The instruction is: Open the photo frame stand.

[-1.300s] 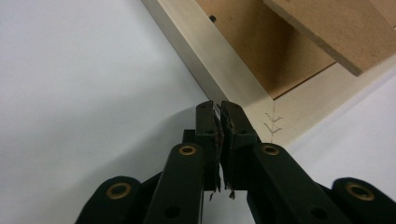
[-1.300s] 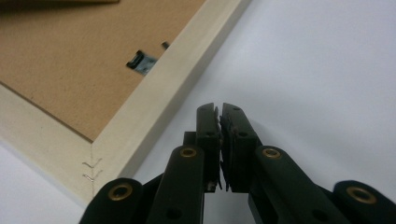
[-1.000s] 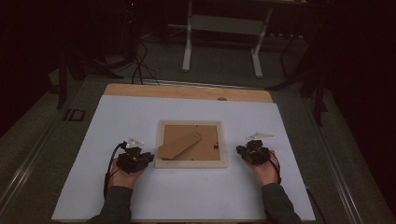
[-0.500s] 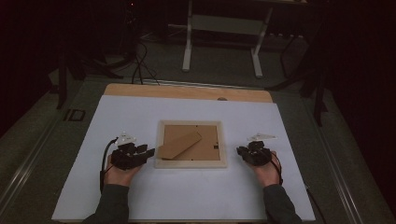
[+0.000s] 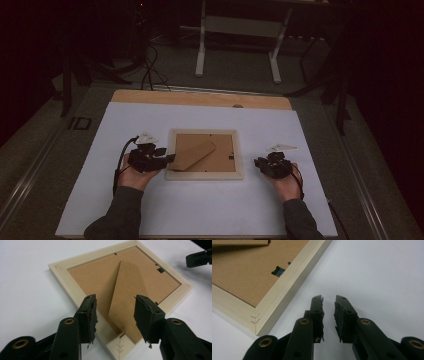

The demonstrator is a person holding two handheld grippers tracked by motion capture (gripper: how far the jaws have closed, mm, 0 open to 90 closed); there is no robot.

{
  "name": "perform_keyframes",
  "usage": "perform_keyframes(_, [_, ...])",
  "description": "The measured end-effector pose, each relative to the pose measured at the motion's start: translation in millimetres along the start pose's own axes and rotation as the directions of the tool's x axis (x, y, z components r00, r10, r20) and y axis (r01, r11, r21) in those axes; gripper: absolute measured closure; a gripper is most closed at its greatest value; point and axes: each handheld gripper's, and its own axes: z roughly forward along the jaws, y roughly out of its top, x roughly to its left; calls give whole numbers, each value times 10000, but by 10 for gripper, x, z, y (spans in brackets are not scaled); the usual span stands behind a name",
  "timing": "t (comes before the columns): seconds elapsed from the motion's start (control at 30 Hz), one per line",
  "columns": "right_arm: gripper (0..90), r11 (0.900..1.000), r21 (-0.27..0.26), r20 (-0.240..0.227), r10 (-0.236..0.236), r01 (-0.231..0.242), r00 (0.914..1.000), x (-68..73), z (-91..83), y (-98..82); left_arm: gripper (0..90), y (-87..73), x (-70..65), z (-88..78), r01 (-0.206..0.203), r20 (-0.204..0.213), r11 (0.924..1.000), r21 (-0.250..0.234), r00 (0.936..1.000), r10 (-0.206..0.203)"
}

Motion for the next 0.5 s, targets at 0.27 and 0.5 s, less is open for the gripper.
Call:
perform_keyframes(0.27, [755,10000,-35,-29,69,-69,10000,-13,-2,-19,539,223,-65,108,-561,91,9979,311,9984,559])
perform_keyframes(0.5, [746,10000,-10,-71,91,-91,9999,-4,12,-23,441,370,-66,238,-763,144,9937,826,9971,754])
